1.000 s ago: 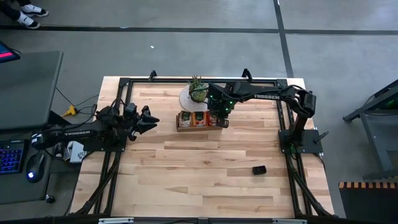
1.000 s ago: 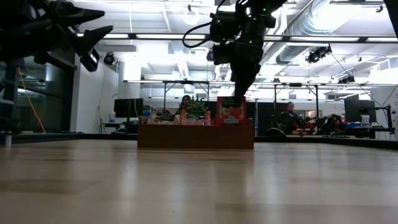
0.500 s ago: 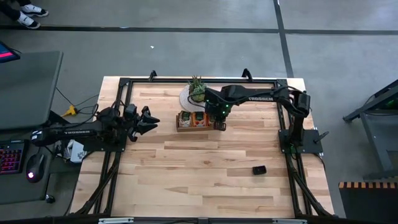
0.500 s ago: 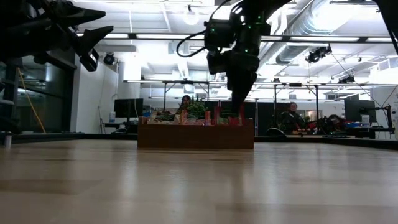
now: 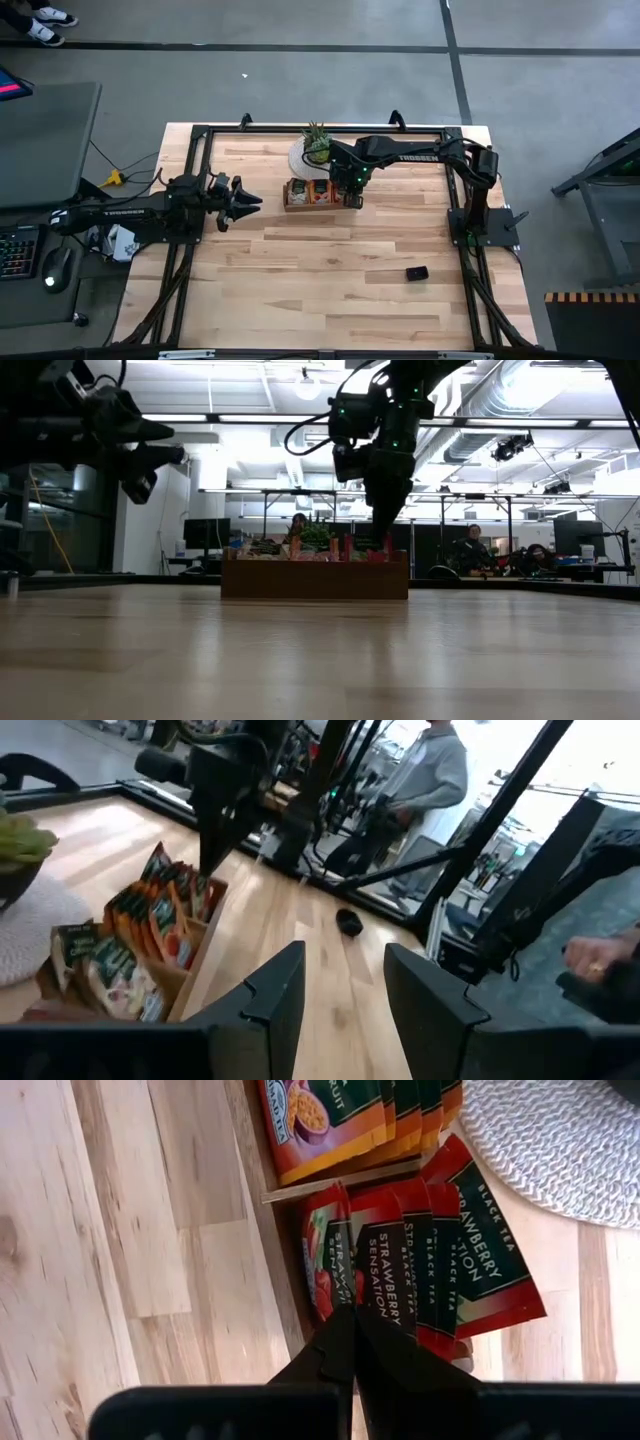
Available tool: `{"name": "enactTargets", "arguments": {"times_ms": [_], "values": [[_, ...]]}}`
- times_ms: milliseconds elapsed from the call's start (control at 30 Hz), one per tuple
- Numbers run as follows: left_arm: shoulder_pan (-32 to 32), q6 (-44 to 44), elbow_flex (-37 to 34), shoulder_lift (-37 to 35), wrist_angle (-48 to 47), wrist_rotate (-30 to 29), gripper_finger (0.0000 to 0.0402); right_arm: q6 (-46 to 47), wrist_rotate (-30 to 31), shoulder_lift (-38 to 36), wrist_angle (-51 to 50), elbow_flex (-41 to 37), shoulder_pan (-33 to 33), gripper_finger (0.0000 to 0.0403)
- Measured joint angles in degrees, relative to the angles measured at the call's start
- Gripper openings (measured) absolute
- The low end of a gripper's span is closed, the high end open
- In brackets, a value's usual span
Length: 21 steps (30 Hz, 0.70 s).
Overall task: Pick & Place Tea
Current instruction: Put the red tea bag into the right section of the wooden organizer
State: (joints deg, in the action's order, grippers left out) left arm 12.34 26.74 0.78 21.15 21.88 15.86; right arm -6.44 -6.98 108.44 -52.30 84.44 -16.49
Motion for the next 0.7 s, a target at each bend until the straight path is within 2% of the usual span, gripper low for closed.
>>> {"name": "enactTargets", "arguments": {"times_ms": [300, 567, 700], "values": [[0.0, -2.5, 0.0, 0.0, 0.7, -2.6, 0.0138, 0.6, 0.0, 0.0, 0.3, 0.0, 0.0, 0.0000], [0.0, -2.5, 0.0, 0.0, 0.7, -2.7, 0.0138, 0.9, -1.3, 0.0, 0.7, 0.0, 0.0, 0.0001], [0.0, -2.5, 0.0, 0.0, 0.7, -2.7, 0.0138, 1.1, -4.4, -0.3, 0.9, 0.0, 0.0, 0.0023]]}}
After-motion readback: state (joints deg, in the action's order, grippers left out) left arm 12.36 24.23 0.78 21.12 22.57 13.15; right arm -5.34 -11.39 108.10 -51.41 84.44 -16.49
